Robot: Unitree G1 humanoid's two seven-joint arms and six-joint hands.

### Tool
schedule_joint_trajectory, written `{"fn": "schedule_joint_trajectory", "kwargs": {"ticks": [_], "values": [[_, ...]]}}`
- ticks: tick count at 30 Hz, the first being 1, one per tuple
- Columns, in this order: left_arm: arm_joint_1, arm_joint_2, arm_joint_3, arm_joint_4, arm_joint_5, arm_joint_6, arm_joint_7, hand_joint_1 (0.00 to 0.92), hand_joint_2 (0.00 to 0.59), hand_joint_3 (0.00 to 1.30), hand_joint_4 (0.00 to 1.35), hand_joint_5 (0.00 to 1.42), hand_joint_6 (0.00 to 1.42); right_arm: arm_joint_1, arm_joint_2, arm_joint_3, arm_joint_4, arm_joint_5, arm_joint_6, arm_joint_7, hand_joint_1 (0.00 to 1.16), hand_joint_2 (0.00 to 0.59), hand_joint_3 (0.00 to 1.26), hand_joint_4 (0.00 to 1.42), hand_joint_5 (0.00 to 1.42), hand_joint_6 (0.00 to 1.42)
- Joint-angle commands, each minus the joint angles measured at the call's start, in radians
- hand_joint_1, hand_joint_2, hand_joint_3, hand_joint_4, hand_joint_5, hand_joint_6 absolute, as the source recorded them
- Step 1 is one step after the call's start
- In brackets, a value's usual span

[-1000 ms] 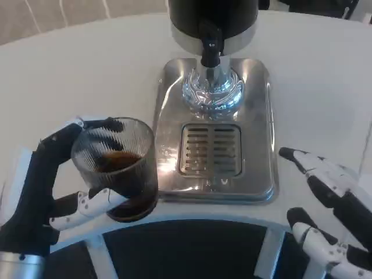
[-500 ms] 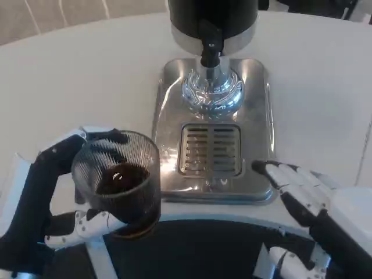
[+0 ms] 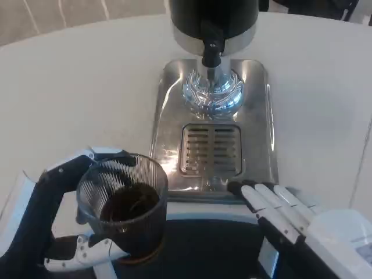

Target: Grasp the cup under the faucet to collect the drink, then remove the cup.

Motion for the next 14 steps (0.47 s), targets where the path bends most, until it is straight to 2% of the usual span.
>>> {"fn": "schedule_joint_trajectory", "kwargs": {"ticks": [1, 14], "values": [[0.007, 0.005, 0.013, -0.032, -0.033, -0.035, -0.002, 0.581, 0.035, 0.94, 1.15, 1.38, 1.29, 0.020, 0.036, -0.005, -0.015, -0.004, -0.031, 0.018, 0.06, 0.555, 0.00, 0.00, 0.00, 0.00], [0.016, 0.003, 0.010, -0.039, -0.032, -0.029, -0.007, 0.581, 0.034, 0.94, 1.15, 1.38, 1.30, 0.043, 0.043, -0.020, -0.015, 0.008, -0.041, 0.018, 0.06, 0.555, 0.00, 0.00, 0.00, 0.00]]}}
